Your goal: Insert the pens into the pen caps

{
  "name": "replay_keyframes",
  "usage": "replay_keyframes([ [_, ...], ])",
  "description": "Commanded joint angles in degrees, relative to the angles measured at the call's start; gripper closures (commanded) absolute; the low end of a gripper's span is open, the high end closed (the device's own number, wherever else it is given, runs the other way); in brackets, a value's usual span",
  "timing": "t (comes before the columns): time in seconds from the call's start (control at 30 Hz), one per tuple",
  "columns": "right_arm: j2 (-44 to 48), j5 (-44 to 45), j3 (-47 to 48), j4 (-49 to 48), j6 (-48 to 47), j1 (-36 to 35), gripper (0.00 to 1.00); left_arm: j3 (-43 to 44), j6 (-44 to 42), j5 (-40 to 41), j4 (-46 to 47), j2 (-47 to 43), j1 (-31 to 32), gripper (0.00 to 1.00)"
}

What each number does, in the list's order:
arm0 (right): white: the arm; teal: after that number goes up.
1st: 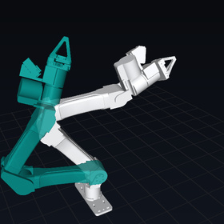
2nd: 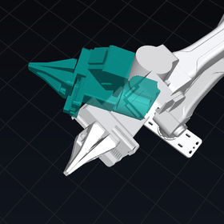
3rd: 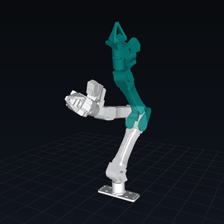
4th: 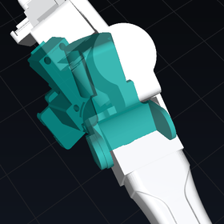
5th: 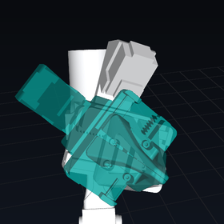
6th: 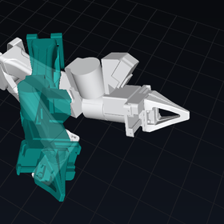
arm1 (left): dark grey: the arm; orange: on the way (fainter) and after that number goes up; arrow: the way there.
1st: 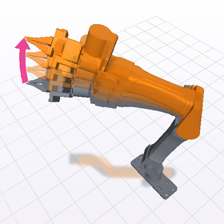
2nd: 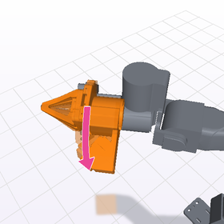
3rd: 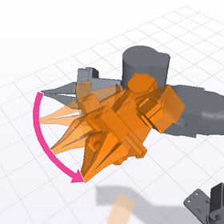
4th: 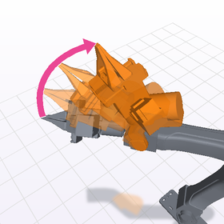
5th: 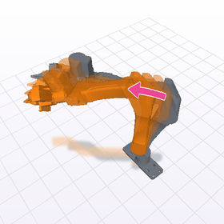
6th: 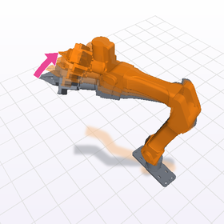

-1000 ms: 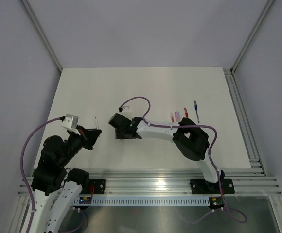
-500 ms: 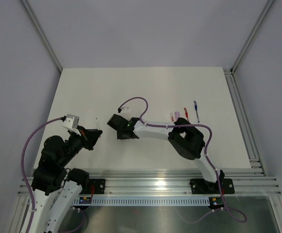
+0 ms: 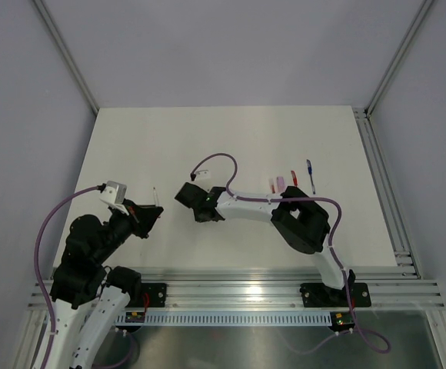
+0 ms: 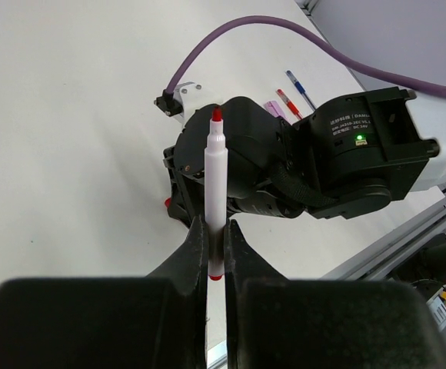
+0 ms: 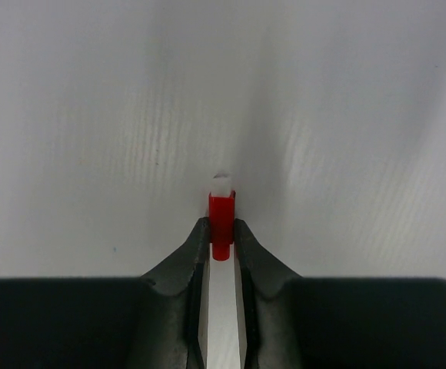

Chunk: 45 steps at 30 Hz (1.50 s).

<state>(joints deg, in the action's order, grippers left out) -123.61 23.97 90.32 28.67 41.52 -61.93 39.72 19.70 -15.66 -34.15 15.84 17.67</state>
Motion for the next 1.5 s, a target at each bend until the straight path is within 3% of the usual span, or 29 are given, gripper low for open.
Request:
replay_keyframes([
  [0.0,2.1,1.4,-3.0,4.6,-3.8,1.9,0.79,-0.5,-0.1,-1.8,2.8,0.1,0.3,1.00],
  [0.17,1.8,-2.3,-3.2,2.7,-6.4,3.7,0.67,-0.7,0.0,-2.4,3.0,1.0,0.3,1.00],
  [0.6,-0.8,-5.5,-0.6,3.3,-8.6,5.7,0.67,-0.9,0.1,-3.2,3.2,2.1,0.3,1.00],
  [0.83,-2.2,-5.6,0.8,4.3,-9.3,5.8,0.75,-1.0,0.1,-3.4,3.2,2.4,0.3,1.00],
  [1.03,-2.2,-5.9,0.6,4.1,-9.3,6.1,0.75,-1.1,0.2,-3.2,3.2,2.4,0.2,1.00],
  [1.13,-2.2,-6.0,0.4,3.9,-9.2,6.3,0.86,-1.2,0.2,-3.5,3.4,2.4,0.2,1.00],
  [1.23,1.8,-4.3,-1.9,0.8,-8.6,6.3,0.97,-1.6,0.2,-4.9,3.9,3.1,0.3,1.00],
  [1.47,22.2,-4.5,-19.2,-16.4,-8.6,6.3,1.00,-3.2,2.7,-16.2,7.8,7.5,0.3,1.00],
])
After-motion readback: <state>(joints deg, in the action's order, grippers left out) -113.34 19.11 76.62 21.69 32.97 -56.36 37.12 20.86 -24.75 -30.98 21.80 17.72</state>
